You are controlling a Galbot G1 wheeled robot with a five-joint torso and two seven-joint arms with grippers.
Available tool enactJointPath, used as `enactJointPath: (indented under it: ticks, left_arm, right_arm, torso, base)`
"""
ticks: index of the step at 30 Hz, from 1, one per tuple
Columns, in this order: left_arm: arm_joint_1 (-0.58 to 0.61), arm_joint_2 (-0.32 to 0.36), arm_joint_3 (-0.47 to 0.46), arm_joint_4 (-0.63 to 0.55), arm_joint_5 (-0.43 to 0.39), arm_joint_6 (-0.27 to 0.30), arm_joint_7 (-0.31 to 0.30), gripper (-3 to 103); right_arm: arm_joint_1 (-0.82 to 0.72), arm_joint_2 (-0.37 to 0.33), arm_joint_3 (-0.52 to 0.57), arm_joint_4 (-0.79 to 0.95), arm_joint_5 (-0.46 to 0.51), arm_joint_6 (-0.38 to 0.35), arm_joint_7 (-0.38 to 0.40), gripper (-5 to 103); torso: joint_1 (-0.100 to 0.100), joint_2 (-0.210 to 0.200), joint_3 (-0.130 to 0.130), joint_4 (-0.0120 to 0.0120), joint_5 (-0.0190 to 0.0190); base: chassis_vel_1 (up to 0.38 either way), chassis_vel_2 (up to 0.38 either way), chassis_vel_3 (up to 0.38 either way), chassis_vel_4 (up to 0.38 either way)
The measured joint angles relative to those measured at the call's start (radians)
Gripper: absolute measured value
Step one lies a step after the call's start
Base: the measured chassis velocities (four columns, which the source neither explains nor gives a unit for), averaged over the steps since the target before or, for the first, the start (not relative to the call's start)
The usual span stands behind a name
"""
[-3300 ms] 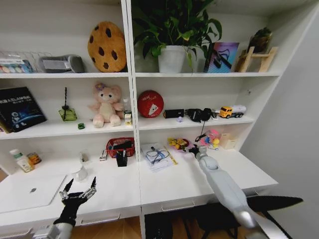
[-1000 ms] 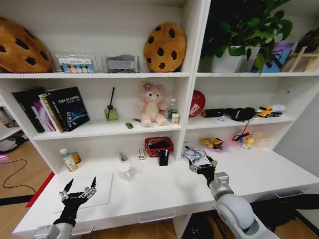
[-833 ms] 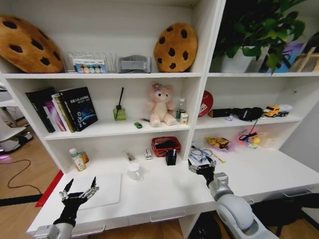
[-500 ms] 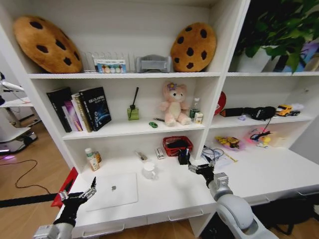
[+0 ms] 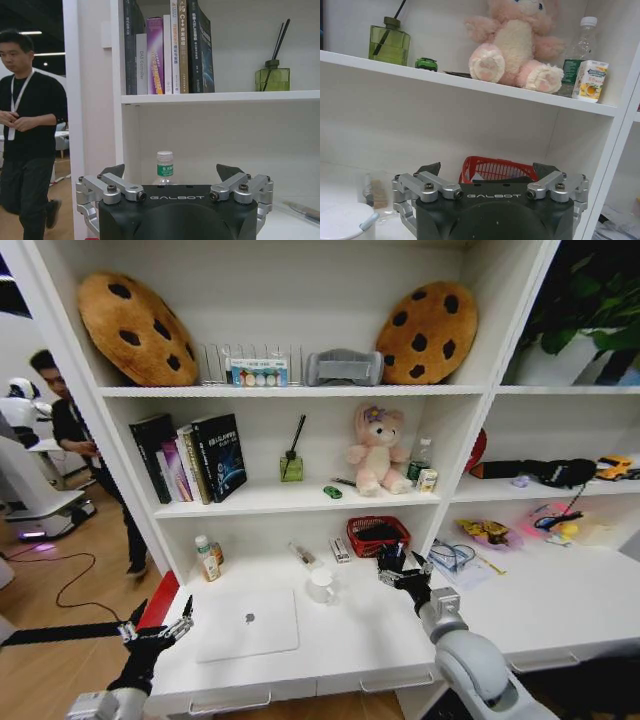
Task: Organize the objects on the table.
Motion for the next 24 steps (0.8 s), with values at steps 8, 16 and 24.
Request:
enactJointPath:
  ticks: [8, 16, 24]
  left_arm:
    - [0.0, 0.0, 0.0, 0.0, 0.0, 0.0, 0.0, 100]
    - [0.0, 0.0, 0.0, 0.0, 0.0, 0.0, 0.0, 100]
    - [0.0, 0.0, 0.0, 0.0, 0.0, 0.0, 0.0, 100]
  right_arm:
    - [0.001, 0.001, -0.002, -0.004, 0.012, 0.004, 0.004, 100]
    - [-0.016, 0.002, 0.004, 0.01, 0.016, 0.014, 0.005, 100]
    - [-0.026, 0.006, 0.007, 0.021, 0.013, 0.014, 0.005, 100]
  torso:
    - [0.0, 0.0, 0.0, -0.0003, -0.0002]
    - [0.0, 0.0, 0.0, -0.0003, -0.0001]
    - [0.0, 0.0, 0.0, -0.0003, -0.0001]
  base:
    - [0.0, 0.0, 0.0, 0.0]
    - [0.0, 0.0, 0.0, 0.0]
    - [0.054, -0.059, -0.073, 0.07]
